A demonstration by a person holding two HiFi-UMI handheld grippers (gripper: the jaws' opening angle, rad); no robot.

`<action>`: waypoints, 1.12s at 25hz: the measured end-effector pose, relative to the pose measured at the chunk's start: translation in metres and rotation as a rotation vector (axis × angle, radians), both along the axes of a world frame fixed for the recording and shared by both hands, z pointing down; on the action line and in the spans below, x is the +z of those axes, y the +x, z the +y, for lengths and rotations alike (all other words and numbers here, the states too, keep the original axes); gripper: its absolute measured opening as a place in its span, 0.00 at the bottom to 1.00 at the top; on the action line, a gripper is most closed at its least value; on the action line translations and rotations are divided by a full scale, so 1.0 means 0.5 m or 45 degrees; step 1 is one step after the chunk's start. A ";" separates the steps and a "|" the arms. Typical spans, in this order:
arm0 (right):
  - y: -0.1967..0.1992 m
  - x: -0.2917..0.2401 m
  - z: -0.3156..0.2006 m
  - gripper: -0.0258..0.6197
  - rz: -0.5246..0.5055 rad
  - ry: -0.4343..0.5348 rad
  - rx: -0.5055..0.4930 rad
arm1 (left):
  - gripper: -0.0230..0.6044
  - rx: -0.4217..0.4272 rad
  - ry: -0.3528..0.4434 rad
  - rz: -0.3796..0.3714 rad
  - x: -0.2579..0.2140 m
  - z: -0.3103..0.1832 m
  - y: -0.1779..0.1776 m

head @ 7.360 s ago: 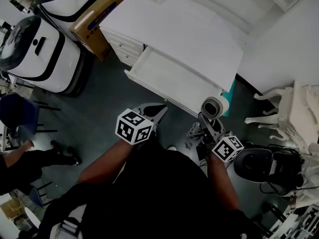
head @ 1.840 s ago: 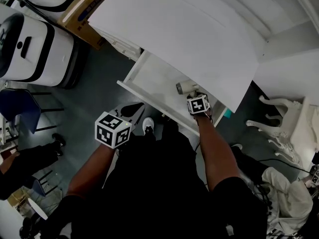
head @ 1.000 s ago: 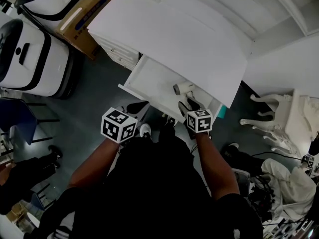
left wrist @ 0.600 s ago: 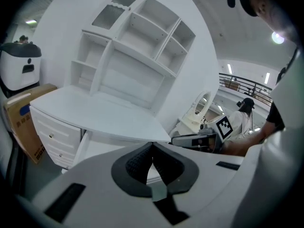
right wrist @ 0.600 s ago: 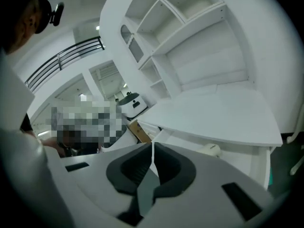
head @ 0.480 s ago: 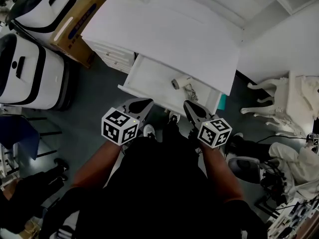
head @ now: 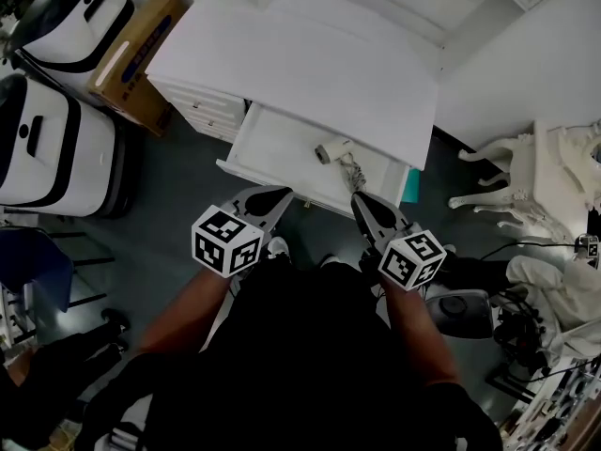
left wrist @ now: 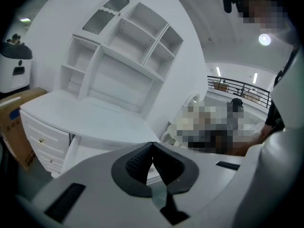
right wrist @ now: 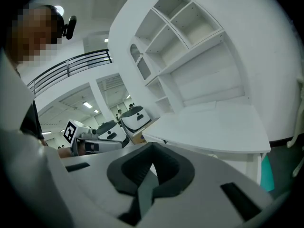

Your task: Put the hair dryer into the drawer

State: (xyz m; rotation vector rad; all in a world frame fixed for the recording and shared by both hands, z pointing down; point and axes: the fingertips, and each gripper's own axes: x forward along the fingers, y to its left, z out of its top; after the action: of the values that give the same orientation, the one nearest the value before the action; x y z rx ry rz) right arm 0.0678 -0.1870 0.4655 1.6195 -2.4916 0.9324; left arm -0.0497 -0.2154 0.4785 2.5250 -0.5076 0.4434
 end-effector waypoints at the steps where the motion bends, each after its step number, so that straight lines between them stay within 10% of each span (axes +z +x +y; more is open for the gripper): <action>1: 0.004 -0.003 0.006 0.08 -0.006 0.000 0.001 | 0.04 -0.008 -0.001 -0.006 0.002 0.002 -0.002; 28: 0.122 -0.048 0.300 0.08 -0.117 0.109 -0.099 | 0.04 -0.085 0.036 -0.054 -0.036 0.306 0.173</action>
State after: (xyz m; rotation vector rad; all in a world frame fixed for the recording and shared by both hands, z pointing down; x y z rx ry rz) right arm 0.1286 -0.0372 0.4416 1.5233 -2.6695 0.9243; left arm 0.0369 -0.0623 0.4605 2.5218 -0.6160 0.4682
